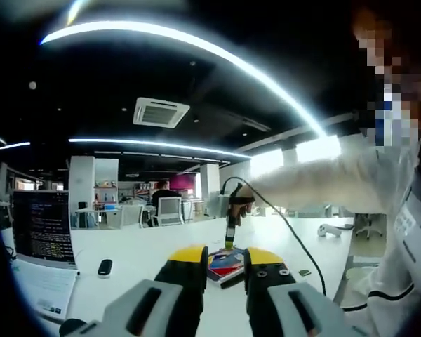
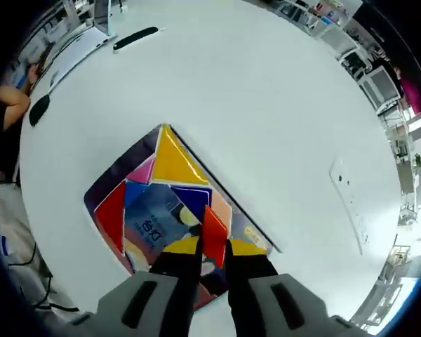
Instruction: Pick up the tangram pieces one by one and place each piece onto its matching region on the pattern sheet, fitting the shapes together until the outline on the sheet is completely filled by the tangram pieces
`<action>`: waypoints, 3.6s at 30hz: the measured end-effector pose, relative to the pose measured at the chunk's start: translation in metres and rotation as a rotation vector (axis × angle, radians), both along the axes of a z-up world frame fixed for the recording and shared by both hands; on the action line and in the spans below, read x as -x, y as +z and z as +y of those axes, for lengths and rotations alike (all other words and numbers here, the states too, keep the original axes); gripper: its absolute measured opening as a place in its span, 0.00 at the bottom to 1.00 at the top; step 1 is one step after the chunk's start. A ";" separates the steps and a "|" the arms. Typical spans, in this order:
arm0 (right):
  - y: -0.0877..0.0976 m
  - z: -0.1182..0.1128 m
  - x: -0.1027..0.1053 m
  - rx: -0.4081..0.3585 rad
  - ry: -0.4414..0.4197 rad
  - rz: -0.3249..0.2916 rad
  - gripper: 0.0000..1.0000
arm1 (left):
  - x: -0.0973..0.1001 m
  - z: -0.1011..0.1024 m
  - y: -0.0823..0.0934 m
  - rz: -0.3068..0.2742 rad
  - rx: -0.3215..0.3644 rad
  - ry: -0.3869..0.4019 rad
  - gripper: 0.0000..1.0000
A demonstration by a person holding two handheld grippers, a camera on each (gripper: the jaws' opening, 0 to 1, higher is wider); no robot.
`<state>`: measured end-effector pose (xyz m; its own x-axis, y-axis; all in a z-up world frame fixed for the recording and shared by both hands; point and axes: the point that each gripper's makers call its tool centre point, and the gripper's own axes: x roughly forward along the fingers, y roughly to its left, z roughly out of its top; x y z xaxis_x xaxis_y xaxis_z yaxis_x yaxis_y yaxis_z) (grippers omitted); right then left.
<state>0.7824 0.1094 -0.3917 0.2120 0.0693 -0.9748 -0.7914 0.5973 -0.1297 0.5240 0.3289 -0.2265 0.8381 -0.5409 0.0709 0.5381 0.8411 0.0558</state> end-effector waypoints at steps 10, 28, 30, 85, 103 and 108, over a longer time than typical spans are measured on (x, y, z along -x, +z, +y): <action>-0.008 -0.004 0.000 0.039 -0.019 0.012 0.15 | 0.000 0.010 0.004 -0.018 0.016 0.025 0.23; -0.004 -0.004 -0.012 0.009 0.035 0.015 0.16 | -0.001 0.009 0.005 -0.021 0.018 0.033 0.23; -0.003 -0.003 -0.008 -0.001 0.037 0.017 0.16 | -0.001 0.009 0.005 -0.021 0.020 0.033 0.23; 0.156 -0.182 0.161 -1.070 -0.024 -0.867 0.30 | -0.013 -0.044 0.002 0.041 -0.021 0.024 0.22; 0.143 -0.124 0.163 -0.881 0.177 -0.837 0.30 | -0.008 -0.057 0.012 0.003 -0.014 -0.022 0.22; 0.140 -0.146 0.163 -0.901 0.122 -0.839 0.30 | -0.010 -0.055 0.010 0.011 -0.030 -0.002 0.22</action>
